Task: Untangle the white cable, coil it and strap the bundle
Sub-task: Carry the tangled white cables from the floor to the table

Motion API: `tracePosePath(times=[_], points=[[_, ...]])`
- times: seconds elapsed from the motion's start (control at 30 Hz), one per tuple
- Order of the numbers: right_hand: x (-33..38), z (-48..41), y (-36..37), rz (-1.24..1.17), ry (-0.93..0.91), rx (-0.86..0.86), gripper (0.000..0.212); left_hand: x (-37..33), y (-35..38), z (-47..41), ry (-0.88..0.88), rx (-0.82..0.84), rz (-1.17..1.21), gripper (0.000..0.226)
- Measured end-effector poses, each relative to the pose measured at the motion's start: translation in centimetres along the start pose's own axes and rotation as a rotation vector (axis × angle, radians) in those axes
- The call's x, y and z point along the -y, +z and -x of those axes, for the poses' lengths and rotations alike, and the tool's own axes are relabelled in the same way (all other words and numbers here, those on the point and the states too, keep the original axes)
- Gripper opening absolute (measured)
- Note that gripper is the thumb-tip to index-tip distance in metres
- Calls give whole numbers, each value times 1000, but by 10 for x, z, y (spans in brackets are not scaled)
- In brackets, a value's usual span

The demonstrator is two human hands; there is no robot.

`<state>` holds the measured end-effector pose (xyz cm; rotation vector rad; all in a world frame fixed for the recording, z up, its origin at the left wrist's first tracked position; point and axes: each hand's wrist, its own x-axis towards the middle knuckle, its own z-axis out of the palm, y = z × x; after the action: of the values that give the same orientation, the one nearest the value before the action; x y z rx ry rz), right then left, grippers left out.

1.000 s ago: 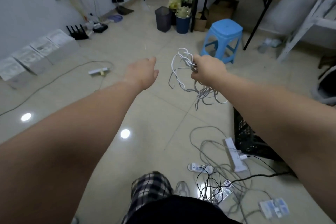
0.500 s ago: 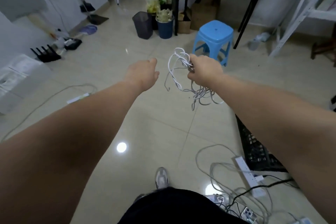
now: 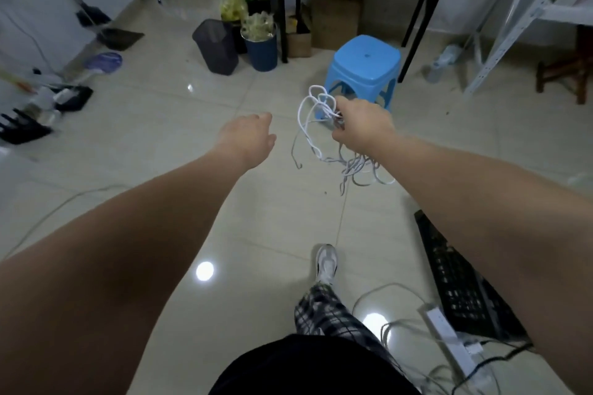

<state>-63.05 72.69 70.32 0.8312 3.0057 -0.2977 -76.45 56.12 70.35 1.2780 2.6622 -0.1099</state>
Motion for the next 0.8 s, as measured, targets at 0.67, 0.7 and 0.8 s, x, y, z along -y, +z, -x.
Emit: tracePosePath(times=[0.67,0.7,0.8], points=[[-126,-321,-51,9,70,-19,21,-7,-83,-339,154,-26,-107,40],[-128,-339,-52,9,83,-22,22,-5,-86,-359,178,-31,-130,40],[-130,-399,-55,-5,120,-35,26,13,-96,-422,220,-57,-194,39]])
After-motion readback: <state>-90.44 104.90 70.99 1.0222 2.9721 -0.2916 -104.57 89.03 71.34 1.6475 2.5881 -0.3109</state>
